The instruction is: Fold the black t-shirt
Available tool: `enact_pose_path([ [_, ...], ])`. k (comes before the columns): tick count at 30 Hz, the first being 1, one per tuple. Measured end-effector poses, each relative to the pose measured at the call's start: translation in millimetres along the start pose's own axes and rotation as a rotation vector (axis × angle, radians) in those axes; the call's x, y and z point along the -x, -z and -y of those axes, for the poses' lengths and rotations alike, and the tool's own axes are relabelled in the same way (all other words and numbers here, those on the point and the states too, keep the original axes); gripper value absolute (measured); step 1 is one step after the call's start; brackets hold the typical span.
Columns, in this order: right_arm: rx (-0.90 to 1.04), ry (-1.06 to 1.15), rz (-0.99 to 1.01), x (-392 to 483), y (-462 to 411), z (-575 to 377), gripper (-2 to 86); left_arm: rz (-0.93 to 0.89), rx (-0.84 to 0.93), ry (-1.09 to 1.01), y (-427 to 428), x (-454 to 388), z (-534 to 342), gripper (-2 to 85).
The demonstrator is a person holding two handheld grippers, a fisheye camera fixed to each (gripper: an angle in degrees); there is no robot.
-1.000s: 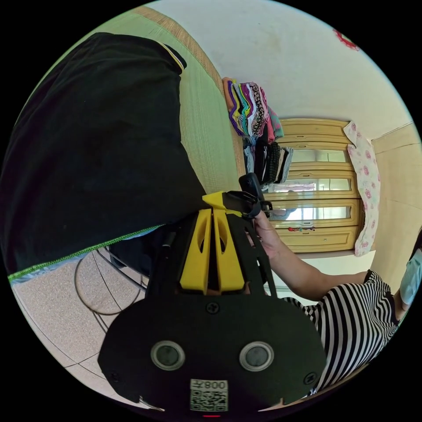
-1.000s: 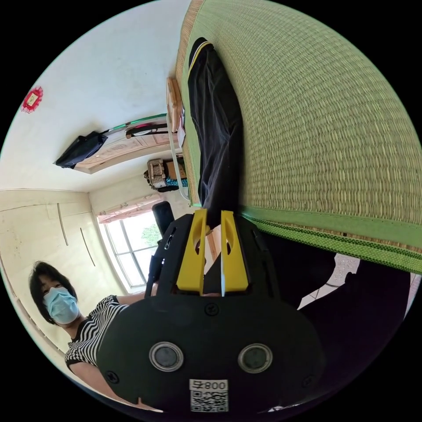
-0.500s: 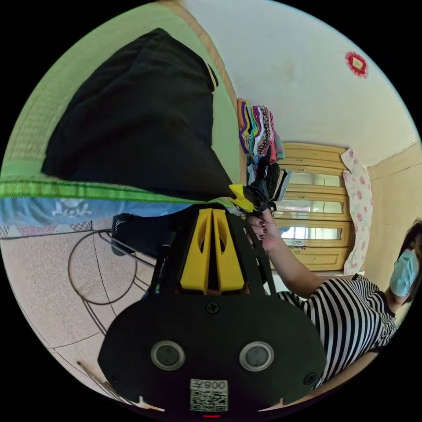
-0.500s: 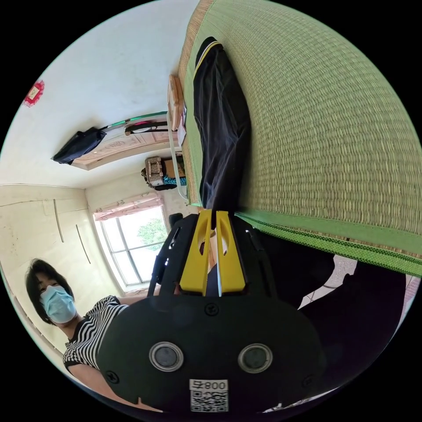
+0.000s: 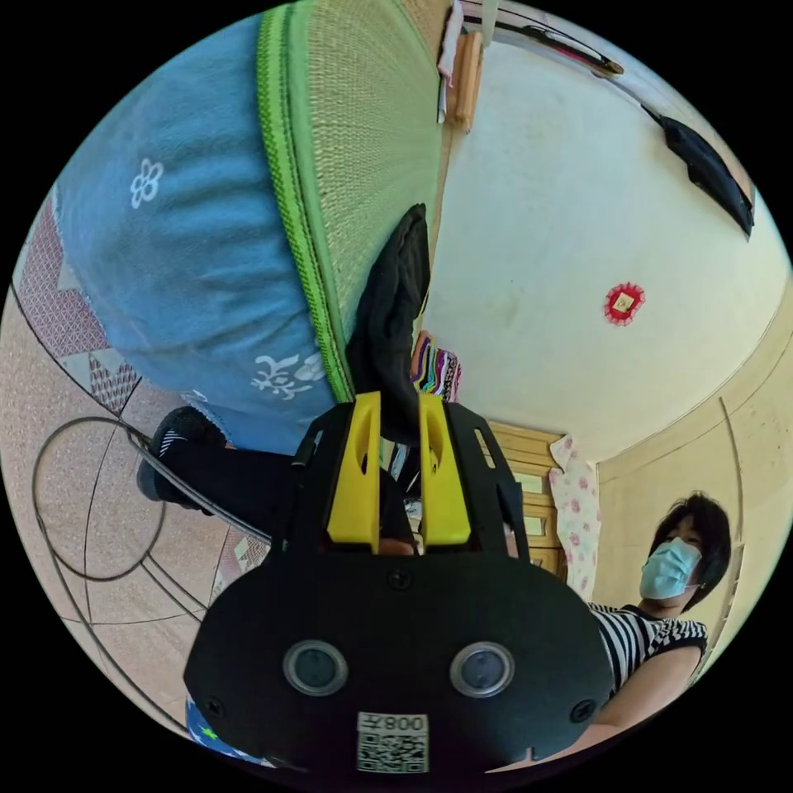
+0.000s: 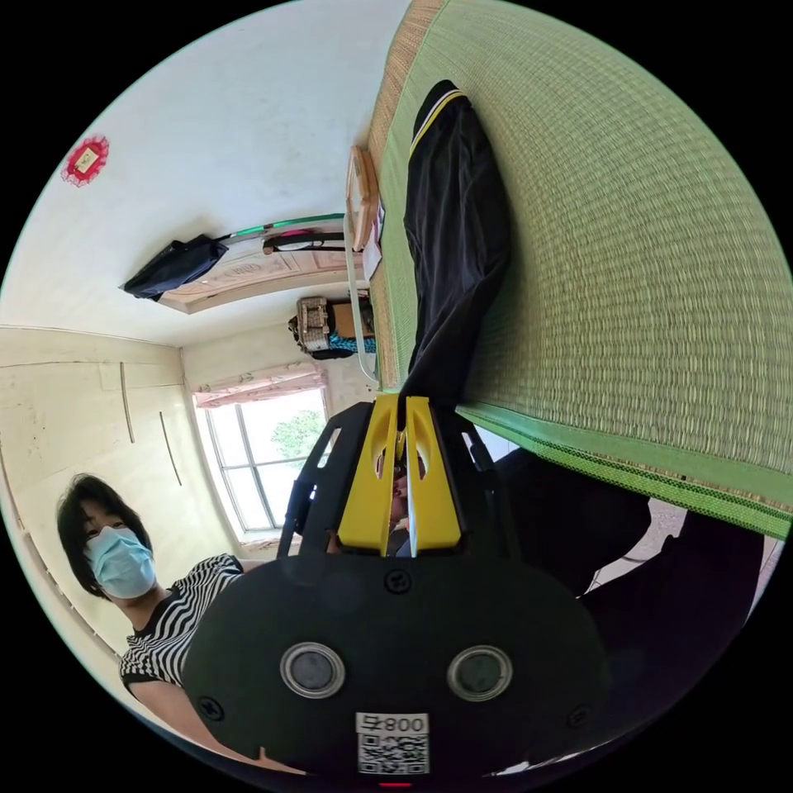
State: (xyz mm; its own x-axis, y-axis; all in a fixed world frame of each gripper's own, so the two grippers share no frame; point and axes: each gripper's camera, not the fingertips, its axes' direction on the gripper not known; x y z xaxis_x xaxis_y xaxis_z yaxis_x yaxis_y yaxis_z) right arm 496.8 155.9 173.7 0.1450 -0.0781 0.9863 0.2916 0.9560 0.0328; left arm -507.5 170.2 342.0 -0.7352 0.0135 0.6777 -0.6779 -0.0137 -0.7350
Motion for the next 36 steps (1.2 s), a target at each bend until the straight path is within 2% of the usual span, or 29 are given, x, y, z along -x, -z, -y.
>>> enact_pose_path([
  [6, -0.002, 0.007, 0.002, 5, 0, -2, 1.3, 0.066, 0.018, 0.021, 19, -18, 15, 8.0],
  [21, -0.006, 0.035, 0.016, 25, 1, -10, 1.2, 0.018, -0.002, 0.116, 50, -36, 54, 8.3],
  [36, -0.037, -0.008, -0.006, 23, 27, -35, 1.3, -0.019, 0.032, 0.109, 59, -37, 82, 2.9],
])
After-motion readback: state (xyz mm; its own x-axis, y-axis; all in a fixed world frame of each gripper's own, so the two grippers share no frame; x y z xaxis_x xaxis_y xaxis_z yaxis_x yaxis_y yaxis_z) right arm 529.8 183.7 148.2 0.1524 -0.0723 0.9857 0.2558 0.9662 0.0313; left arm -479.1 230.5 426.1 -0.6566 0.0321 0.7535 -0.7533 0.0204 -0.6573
